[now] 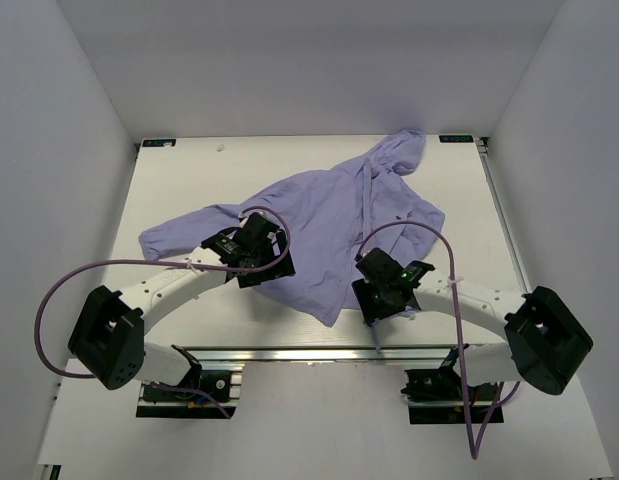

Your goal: Zip up the jacket

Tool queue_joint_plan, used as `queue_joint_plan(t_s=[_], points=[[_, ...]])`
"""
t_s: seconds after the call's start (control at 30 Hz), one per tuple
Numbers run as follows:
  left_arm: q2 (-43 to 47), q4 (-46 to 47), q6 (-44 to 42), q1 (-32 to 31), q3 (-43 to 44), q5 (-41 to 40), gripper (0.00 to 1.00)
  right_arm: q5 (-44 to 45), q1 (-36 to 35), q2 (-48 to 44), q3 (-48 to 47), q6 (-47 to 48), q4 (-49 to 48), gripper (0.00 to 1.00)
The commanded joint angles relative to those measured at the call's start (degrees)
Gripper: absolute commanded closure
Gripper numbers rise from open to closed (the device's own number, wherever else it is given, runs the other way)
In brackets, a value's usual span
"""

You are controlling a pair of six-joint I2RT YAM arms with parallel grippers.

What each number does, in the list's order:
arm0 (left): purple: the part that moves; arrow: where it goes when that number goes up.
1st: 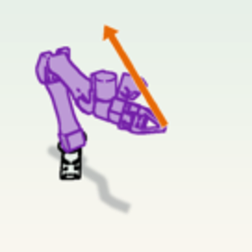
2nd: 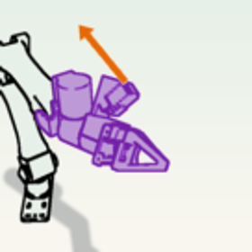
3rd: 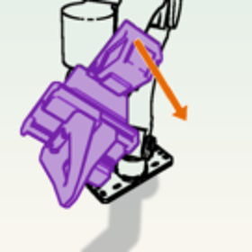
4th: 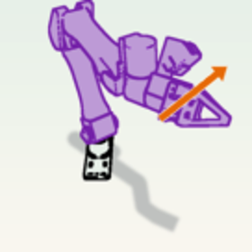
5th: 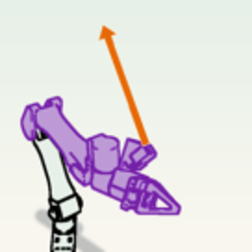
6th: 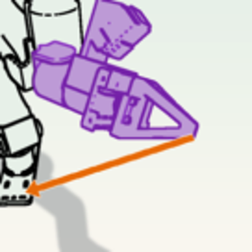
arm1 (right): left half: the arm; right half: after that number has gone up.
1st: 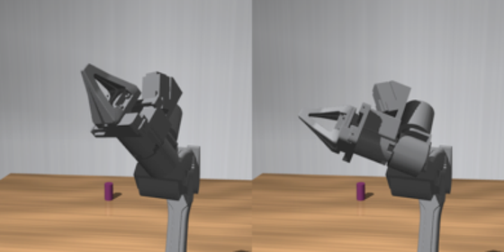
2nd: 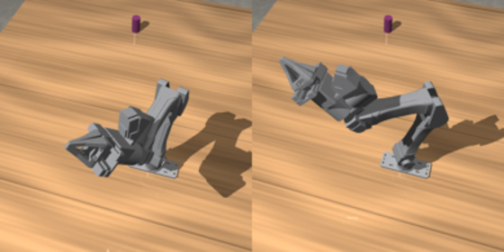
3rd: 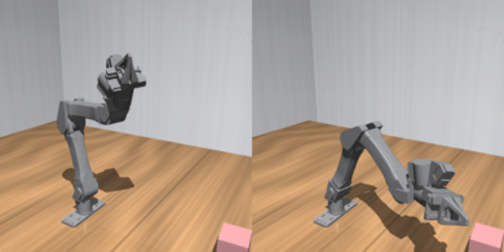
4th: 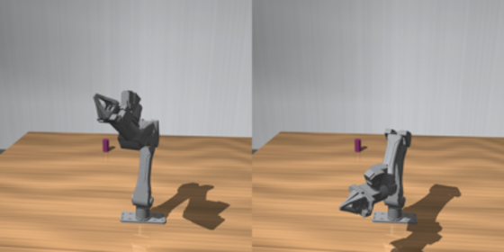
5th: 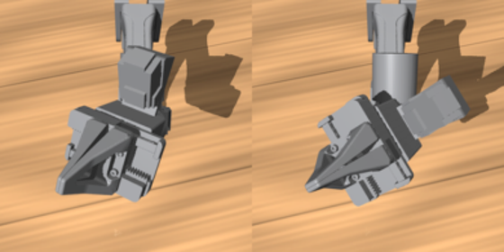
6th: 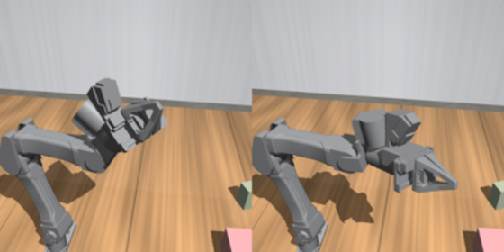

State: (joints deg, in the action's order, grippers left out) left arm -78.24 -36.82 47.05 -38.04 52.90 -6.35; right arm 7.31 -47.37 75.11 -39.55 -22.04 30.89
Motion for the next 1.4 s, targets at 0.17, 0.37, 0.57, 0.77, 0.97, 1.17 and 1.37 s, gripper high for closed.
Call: queue_joint_plan(t_s=[0.17, 0.37, 0.57, 0.77, 0.97, 1.17, 1.37], points=[[2.7, -0.1, 0.6, 0.2, -0.1, 0.6, 0.02, 1.0, -0.3, 1.0, 2.9, -3.4, -3.4, 0.43], [3.1, -1.0, 0.7, 0.2, 0.4, 0.4, 0.02, 0.3, -0.3, 2.8, 4.3, -4.9, -4.1, 0.43], [3.5, -0.8, 0.8, 0.2, 0.1, 0.5, 0.02, -6.8, -0.3, 1.2, 3.0, -4.4, -6.6, 0.37], [4.1, -0.5, 0.8, 0.2, -0.3, 0.7, 0.02, -3.8, -0.3, -2.9, 0.9, -5.8, -3.3, 0.32], [4.3, 0.0, 0.8, 0.2, -0.9, 1.0, 0.02, 7.2, -0.3, -4.1, 0.1, -10.4, 1.7, 0.41], [4.0, 0.1, 0.8, 0.2, -0.8, 1.1, 0.02, 6.0, -0.3, -1.6, 0.8, -10.9, 0.3, 0.44], [3.9, 0.0, 0.7, 0.2, -0.8, 0.8, 0.02, 3.1, -0.3, -0.2, 1.5, -9.9, -2.4, 0.43]])
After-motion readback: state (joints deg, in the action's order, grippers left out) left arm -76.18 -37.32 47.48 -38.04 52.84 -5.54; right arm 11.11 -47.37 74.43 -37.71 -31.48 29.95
